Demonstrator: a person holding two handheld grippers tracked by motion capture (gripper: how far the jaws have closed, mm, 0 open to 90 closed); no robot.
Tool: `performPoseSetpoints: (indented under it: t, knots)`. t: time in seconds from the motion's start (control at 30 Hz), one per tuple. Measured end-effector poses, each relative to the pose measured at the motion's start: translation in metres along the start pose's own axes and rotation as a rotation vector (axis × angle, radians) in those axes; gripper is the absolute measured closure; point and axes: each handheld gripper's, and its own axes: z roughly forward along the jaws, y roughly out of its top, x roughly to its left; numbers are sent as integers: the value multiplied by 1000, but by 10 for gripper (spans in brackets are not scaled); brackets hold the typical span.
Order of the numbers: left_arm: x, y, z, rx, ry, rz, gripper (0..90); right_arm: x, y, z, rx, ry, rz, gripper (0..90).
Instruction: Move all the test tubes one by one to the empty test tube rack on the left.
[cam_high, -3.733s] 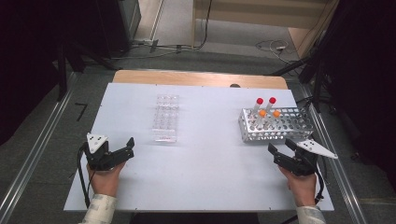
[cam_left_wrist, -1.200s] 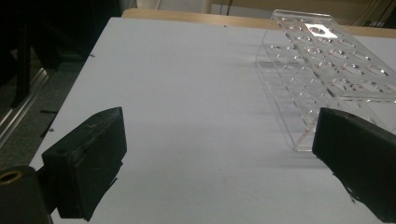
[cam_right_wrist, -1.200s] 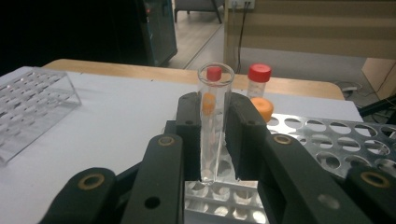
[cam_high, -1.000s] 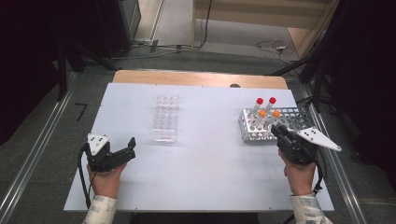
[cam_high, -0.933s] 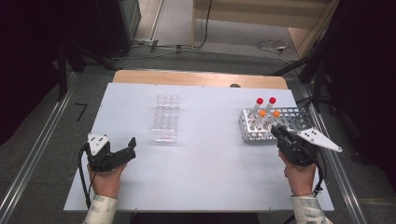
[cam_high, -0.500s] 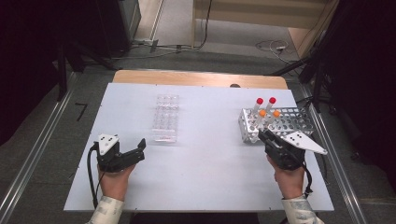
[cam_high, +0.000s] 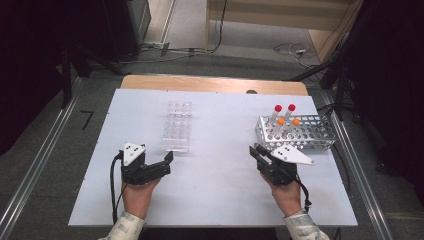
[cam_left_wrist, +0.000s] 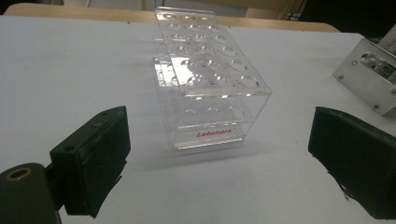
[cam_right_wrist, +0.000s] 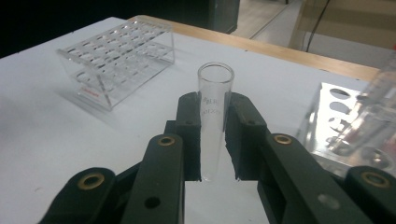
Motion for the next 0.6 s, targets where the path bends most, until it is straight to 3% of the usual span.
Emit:
performPoseSetpoints:
  t: [0.2, 0.4, 0.6]
  knots:
    - [-14, 6, 7, 8, -39, 35, 84, 18, 2, 18, 15, 42, -22, 735]
    - [-28, 13, 23, 53, -91, 38, 111, 31, 4, 43, 40, 65, -29, 735]
    - [-41, 24, 28, 35, -130, 45, 152, 41, 6, 56, 49, 91, -23, 735]
